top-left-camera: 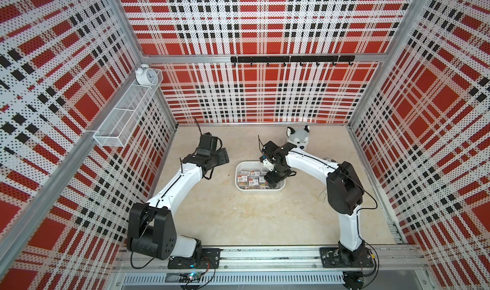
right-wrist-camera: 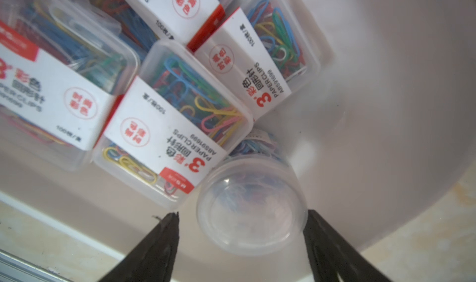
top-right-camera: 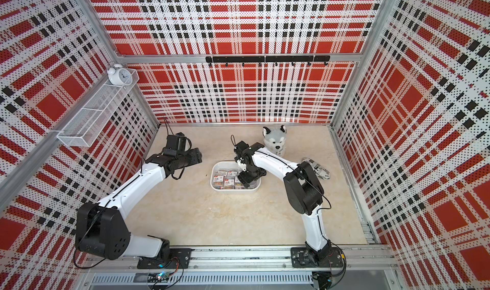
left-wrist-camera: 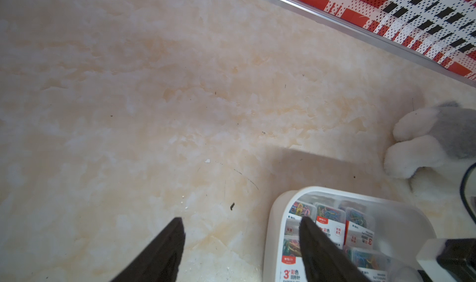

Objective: Take the paper clips out of the storage box
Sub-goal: Pick up the boxed paper clips from the storage box.

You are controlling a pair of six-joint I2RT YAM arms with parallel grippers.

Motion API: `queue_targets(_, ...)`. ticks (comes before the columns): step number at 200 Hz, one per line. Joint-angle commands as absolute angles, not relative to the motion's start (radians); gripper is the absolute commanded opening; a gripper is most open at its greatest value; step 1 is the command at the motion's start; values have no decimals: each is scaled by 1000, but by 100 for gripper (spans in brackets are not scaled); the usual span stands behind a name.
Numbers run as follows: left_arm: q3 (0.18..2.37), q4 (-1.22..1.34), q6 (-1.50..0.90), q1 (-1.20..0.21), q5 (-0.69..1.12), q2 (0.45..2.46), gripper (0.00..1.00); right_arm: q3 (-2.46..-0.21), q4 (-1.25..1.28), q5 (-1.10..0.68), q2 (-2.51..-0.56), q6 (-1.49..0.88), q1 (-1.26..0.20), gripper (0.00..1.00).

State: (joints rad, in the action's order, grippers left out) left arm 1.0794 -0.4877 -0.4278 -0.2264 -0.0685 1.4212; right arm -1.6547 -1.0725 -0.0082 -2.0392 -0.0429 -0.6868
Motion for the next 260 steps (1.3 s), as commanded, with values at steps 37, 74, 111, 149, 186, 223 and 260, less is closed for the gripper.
queue_targets(37,1062,-475,-439,-231,-86,1384,73,-1663,-1059,29,-2088,-59,-678,76)
queue_targets(74,1057,-474,-444,-232,-89,1377,73,-1662,-1055,39,-2086,-61,-671,72)
queue_targets(111,1057,-473,-445,-233,-89,1378,73,-1652,-1057,50,-2074,-62,-664,63)
queue_targets(149,1054,-472,-442,-233,-89,1376,73,-1658,-1064,57,-2061,-72,-664,55)
queue_targets(186,1052,-470,-440,-233,-89,1376,73,-1703,-1095,66,-2046,-90,-665,50)
queue_targets(223,1046,-465,-435,-232,-77,1374,73,-1786,-1164,98,-2034,-113,-664,49)
queue_targets(260,1046,-463,-426,-232,-77,1371,73,-1874,-1247,120,-1998,-163,-665,48)
